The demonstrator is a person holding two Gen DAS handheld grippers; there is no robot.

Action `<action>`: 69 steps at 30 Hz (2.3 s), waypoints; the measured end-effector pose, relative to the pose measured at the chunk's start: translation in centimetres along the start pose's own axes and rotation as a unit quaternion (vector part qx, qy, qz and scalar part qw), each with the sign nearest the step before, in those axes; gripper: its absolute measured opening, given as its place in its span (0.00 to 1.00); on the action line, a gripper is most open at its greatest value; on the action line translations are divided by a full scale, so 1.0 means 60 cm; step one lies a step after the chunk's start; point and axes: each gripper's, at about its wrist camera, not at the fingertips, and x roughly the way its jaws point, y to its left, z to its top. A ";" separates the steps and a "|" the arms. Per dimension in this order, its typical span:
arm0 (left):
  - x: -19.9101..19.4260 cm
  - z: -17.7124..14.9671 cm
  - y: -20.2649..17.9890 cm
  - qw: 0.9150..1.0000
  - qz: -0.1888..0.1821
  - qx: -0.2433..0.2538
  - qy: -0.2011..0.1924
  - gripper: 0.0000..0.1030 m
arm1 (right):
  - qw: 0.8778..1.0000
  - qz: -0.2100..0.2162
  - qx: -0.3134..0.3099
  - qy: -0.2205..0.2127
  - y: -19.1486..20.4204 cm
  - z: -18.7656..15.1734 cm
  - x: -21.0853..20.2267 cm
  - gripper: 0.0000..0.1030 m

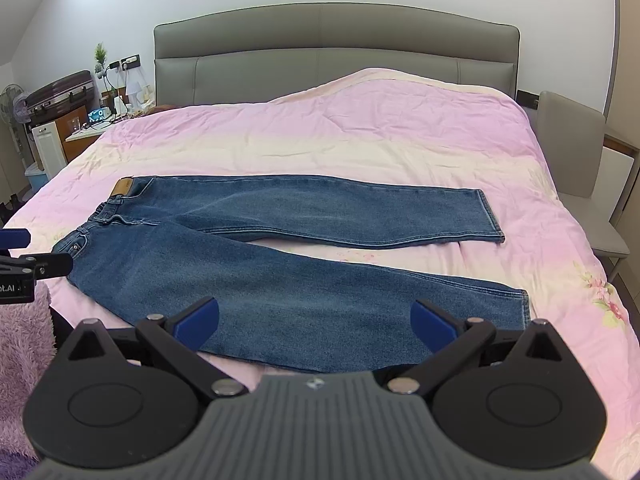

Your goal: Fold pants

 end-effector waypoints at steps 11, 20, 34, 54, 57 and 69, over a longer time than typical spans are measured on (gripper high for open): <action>0.007 -0.001 -0.009 1.000 -0.002 0.003 0.003 0.93 | 1.000 -0.002 0.001 0.001 0.001 0.002 0.002 0.95; 0.009 -0.006 -0.013 1.000 -0.004 0.004 0.004 0.93 | 1.000 -0.004 0.001 0.002 0.003 0.006 0.002 0.95; 0.011 -0.005 -0.012 1.000 -0.004 0.004 0.006 0.93 | 1.000 -0.003 0.002 0.003 0.002 0.006 0.002 0.95; 0.008 -0.008 -0.006 1.000 -0.005 0.002 0.009 0.93 | 1.000 -0.002 0.002 0.007 0.001 0.005 0.004 0.95; 0.008 -0.008 -0.006 1.000 -0.005 0.002 0.009 0.93 | 1.000 -0.003 0.002 0.008 0.001 0.006 0.005 0.95; 0.021 -0.012 0.008 1.000 -0.002 -0.002 0.018 0.93 | 1.000 0.001 0.007 0.001 -0.007 0.003 0.014 0.95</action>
